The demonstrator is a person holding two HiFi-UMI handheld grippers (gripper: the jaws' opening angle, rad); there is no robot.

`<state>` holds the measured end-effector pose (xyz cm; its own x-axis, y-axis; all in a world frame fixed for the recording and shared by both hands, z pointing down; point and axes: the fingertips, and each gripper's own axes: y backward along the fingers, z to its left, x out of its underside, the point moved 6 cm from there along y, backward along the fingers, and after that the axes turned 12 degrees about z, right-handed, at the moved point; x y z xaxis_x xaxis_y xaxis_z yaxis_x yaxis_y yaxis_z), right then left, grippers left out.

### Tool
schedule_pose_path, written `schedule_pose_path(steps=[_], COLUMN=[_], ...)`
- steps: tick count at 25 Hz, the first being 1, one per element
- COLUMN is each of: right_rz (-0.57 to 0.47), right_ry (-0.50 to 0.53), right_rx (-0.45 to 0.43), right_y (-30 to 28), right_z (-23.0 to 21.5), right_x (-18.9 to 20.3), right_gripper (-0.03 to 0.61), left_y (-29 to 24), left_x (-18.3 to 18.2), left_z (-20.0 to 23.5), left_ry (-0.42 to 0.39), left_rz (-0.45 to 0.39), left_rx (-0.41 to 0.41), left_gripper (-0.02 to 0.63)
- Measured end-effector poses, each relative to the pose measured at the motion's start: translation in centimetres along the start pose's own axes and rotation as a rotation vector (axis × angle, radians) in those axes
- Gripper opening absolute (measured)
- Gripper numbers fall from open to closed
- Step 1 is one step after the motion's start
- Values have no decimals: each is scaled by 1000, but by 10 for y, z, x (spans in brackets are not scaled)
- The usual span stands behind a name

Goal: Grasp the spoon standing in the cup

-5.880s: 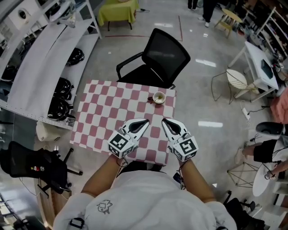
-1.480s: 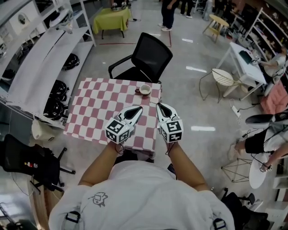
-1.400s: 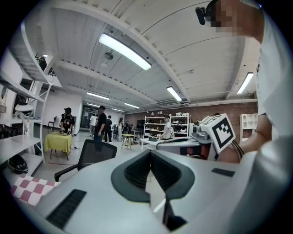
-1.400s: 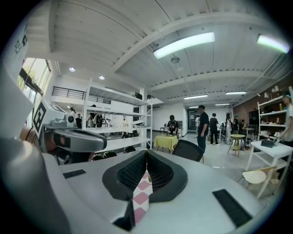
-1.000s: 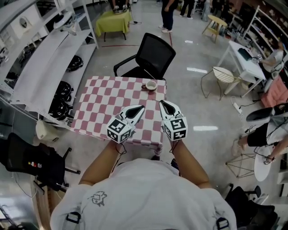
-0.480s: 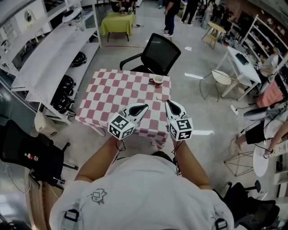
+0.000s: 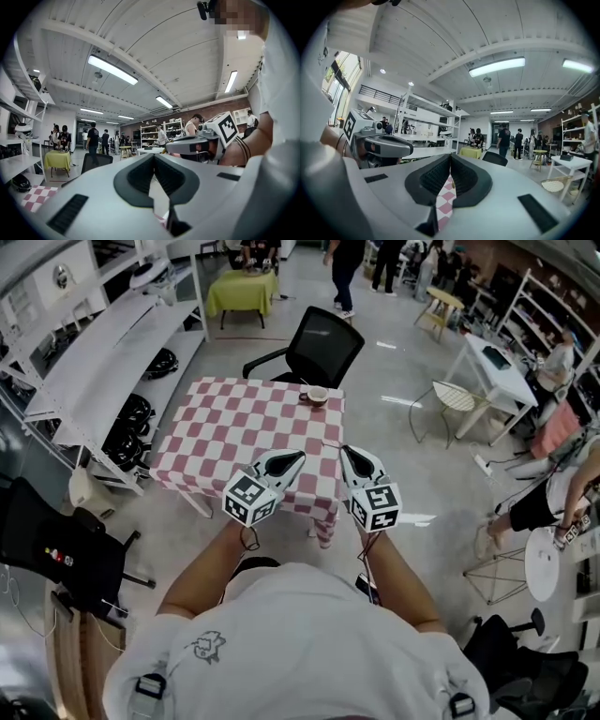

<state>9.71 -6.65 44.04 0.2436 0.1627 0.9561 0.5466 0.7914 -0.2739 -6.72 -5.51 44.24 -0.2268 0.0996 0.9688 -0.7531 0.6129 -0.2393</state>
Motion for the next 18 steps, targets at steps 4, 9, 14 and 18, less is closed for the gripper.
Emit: schedule_pose_path(steps=[4,9,14,18], right_rz=[2,3,3,-4], right_ry=[6,7,6,-13], right_rx=[-28,-66,-121,-135], right_y=[42,97,140,165], right_z=[-19,12,21,30], right_x=[7,6,6,9], right_gripper=[34,34,34,34], left_y=[-15,22,42,54], left_x=[-9,-16,-31,-29], left_z=[-41,-89,-132,-161], left_ry=[18,18,32,45], left_rz=[3,7,21,41], left_rx=[-27,-59,-81,-86], left_gripper=[14,14,14,14])
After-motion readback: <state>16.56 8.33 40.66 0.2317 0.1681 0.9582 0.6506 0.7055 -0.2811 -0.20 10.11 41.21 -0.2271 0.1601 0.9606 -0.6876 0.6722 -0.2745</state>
